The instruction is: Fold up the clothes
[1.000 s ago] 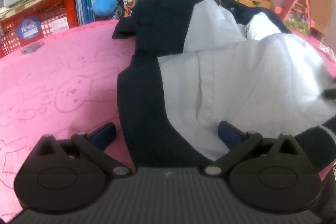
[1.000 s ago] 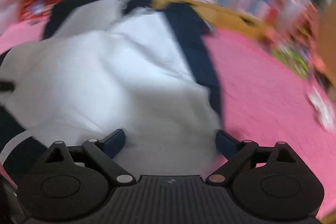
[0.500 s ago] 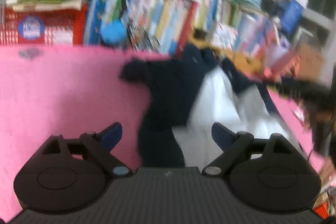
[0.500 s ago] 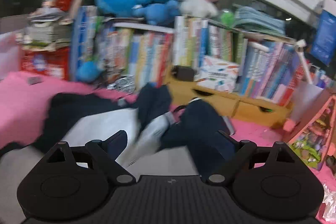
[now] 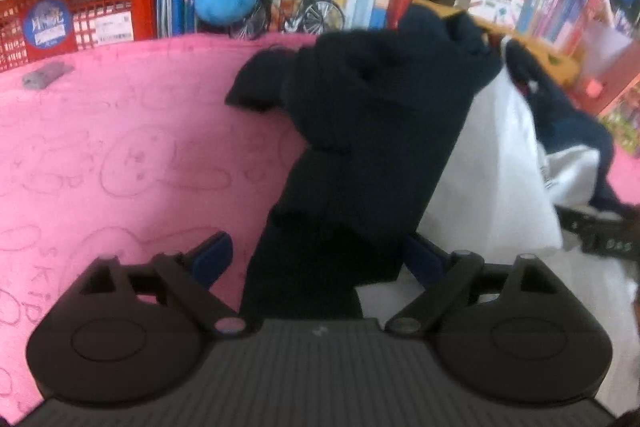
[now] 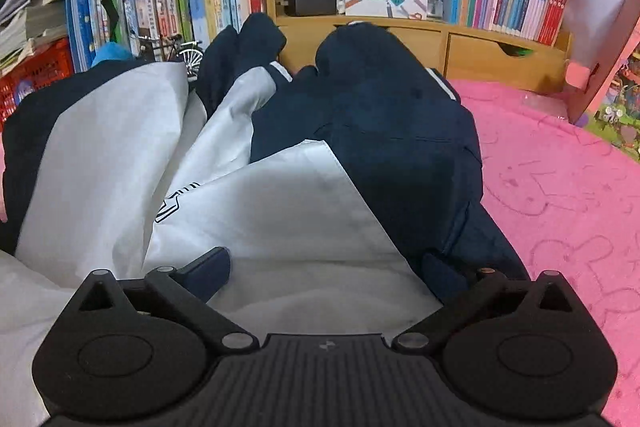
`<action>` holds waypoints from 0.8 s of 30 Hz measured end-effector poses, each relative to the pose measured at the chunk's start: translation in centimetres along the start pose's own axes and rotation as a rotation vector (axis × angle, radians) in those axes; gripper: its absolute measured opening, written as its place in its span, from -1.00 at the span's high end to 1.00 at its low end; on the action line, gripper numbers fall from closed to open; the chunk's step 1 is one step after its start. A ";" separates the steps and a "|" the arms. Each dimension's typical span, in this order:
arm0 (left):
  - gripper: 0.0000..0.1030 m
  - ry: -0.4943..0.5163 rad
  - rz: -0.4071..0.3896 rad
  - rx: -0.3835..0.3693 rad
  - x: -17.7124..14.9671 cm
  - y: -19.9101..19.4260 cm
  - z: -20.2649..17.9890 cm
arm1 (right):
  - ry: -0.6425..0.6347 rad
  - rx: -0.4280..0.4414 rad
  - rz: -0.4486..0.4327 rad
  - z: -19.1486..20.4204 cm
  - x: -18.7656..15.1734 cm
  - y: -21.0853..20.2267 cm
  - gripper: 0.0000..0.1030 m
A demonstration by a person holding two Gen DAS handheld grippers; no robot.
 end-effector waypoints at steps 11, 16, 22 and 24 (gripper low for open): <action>-1.00 0.070 -0.078 0.044 -1.2 0.3 -0.9 | -0.007 -0.001 0.007 0.2 -0.3 -0.1 -1.00; -1.00 0.035 -0.081 0.045 -1.2 -0.1 0.2 | -0.004 0.005 0.005 0.0 -0.5 0.0 -1.00; -1.00 -0.315 -0.096 -0.209 1.9 -1.8 6.0 | 0.004 -0.029 -0.118 -1.1 -0.4 -3.4 -0.97; -1.00 -0.358 -0.051 -0.288 3.9 -0.7 5.9 | -0.006 -0.053 -0.209 -2.1 0.7 -4.8 -0.97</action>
Point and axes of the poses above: each gripper's, at about its wrist camera, not at the fingertips, and y roughly the way its jaws point, z to its left, x to its top, the point moved 1 cm from there along y, roughly the way its jaws point, and after that the axes turned 7 degrees about x, right-handed, at the moved point
